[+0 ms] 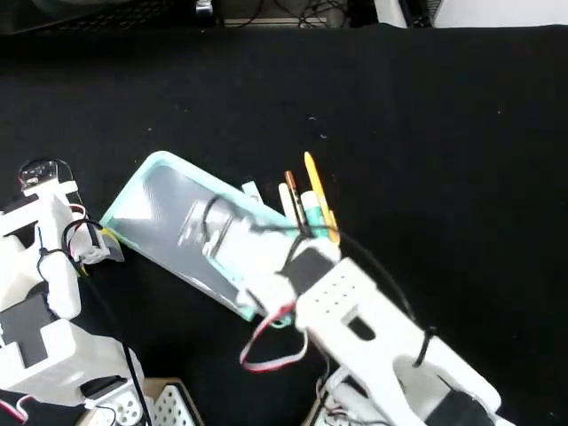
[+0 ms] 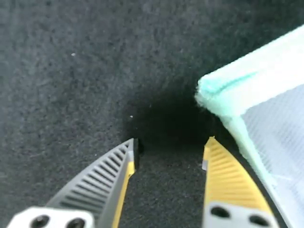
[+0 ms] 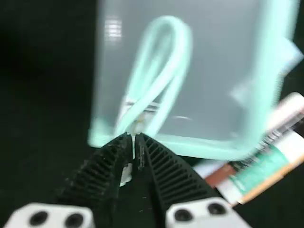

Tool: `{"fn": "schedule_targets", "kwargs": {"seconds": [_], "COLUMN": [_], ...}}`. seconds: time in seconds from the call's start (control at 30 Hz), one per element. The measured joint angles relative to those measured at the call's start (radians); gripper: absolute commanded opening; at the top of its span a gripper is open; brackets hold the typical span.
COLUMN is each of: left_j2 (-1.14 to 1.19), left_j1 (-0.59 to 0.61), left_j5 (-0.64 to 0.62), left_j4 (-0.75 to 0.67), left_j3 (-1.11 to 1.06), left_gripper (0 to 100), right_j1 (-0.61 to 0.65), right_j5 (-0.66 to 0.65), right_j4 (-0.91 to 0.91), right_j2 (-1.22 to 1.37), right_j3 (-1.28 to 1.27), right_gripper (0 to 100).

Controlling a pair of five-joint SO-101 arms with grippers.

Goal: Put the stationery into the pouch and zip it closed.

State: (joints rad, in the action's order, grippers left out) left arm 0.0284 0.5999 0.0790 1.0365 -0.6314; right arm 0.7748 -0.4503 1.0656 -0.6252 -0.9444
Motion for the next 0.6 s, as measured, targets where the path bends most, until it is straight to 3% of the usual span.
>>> {"fn": "schedule_targets", "kwargs": {"seconds": [0.1,0.43,0.6], "left_j2": [0.0,0.0,0.0], "left_j1": [0.0,0.0,0.0], "left_j5": [0.0,0.0,0.0], "left_j4": [0.0,0.0,0.0], "left_j3": [0.0,0.0,0.0], "left_gripper": [24,24,24], "right_j1": [0.061,0.023,0.092], "right_j5": [-0.006,-0.005,-0.006], "right_j4": [0.005,0.044,0.08], "right_j2": [-0.012,-0.046,-0.087], "right_j3": [-0.018,-0.066,-0.066], "right_gripper": [2.5,2.6,2.6]}}
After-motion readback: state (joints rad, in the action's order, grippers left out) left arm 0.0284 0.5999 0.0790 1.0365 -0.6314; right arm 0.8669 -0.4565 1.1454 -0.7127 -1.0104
